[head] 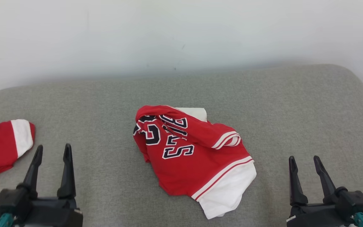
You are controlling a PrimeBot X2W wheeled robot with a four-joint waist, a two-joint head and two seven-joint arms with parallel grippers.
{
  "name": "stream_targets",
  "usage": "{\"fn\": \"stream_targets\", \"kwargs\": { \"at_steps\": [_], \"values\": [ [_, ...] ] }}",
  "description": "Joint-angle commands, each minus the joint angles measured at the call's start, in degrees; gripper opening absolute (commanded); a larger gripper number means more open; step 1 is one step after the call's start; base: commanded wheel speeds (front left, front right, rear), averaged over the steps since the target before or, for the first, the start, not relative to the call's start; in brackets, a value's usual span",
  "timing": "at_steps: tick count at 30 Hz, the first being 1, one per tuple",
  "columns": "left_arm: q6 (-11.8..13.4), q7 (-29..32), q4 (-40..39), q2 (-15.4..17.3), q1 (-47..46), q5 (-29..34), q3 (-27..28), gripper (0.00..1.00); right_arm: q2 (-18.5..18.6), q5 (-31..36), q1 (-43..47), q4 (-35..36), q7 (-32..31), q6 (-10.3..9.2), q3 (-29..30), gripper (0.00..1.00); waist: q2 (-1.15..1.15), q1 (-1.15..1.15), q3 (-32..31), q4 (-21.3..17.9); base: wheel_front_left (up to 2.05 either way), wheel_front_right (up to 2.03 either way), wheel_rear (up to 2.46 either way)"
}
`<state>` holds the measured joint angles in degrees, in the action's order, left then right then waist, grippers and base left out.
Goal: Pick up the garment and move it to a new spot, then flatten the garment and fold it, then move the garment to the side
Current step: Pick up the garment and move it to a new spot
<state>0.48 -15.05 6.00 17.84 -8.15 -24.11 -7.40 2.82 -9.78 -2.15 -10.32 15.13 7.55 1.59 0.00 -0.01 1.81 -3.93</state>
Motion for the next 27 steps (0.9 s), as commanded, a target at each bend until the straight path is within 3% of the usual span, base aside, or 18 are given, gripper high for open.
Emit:
{"fn": "stream_targets", "kwargs": {
  "at_steps": [1, 17, 27],
  "values": [
    [-0.7, -0.15, -1.27, -0.42, 2.48, 0.89, 1.14, 1.0, 0.11, 0.36, 0.93, 0.13, 0.03, -0.12, 0.0, 1.0, 0.0, 0.01, -0.89, 1.01, 0.0, 0.0, 0.0],
    [-5.96, -0.18, -1.92, -5.88, 11.13, 4.25, 8.54, 1.0, 0.11, 0.47, 1.94, -0.5, -0.13, -0.12, -0.61, 1.0, 0.0, 0.01, -1.49, 1.48, 0.0, 0.0, 0.0],
    [-6.97, -0.19, -0.69, -8.73, 12.07, 9.38, 10.05, 1.0, 0.11, 0.31, 2.35, -1.55, -0.25, -0.12, -0.75, 1.0, 0.0, 0.01, -1.63, 1.31, 0.0, 0.0, 0.0]
  ]
}}
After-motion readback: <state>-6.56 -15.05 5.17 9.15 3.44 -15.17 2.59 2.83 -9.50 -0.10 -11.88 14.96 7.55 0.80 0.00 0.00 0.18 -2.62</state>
